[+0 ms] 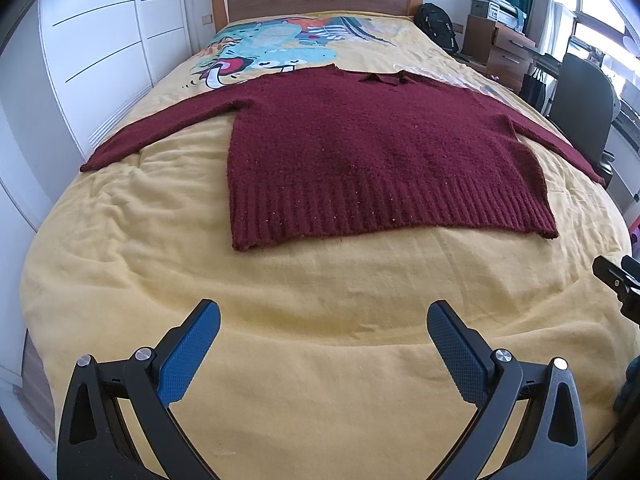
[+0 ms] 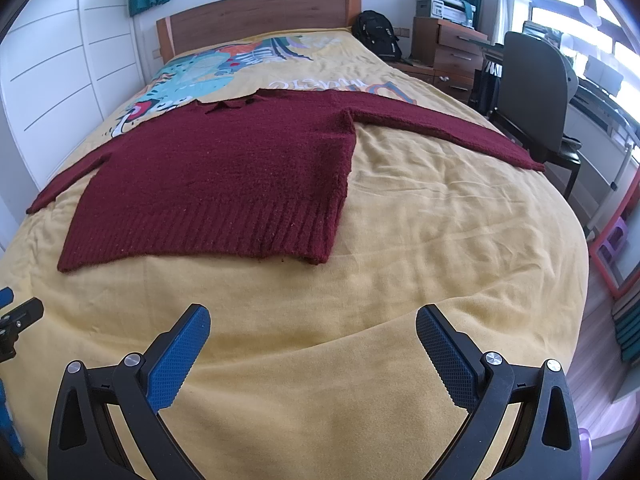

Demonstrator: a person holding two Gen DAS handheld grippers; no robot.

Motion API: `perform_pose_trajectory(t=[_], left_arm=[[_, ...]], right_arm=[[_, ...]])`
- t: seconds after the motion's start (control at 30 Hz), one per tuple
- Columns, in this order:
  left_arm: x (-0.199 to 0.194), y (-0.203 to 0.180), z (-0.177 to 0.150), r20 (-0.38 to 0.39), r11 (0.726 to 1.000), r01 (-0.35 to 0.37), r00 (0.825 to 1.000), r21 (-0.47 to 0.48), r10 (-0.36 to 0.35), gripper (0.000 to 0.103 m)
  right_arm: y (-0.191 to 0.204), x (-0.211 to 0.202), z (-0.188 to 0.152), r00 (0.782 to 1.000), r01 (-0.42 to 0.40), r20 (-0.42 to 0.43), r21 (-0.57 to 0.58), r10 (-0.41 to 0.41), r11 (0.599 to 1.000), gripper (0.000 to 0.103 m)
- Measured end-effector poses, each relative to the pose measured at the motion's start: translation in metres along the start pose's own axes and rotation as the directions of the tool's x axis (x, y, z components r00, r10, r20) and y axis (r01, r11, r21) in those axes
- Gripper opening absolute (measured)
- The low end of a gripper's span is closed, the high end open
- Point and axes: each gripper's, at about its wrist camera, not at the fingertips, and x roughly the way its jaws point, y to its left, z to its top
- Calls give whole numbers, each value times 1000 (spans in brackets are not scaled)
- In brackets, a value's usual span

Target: Fold small clothes

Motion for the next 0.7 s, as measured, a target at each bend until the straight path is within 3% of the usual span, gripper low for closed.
perform_pose_trajectory(t=[0.7], left_arm=[[7, 0, -2, -21, 1000, 5, 1000, 5, -5, 102]], right_arm=[[-3, 1, 0, 1000, -14, -7, 30, 14, 999, 103]])
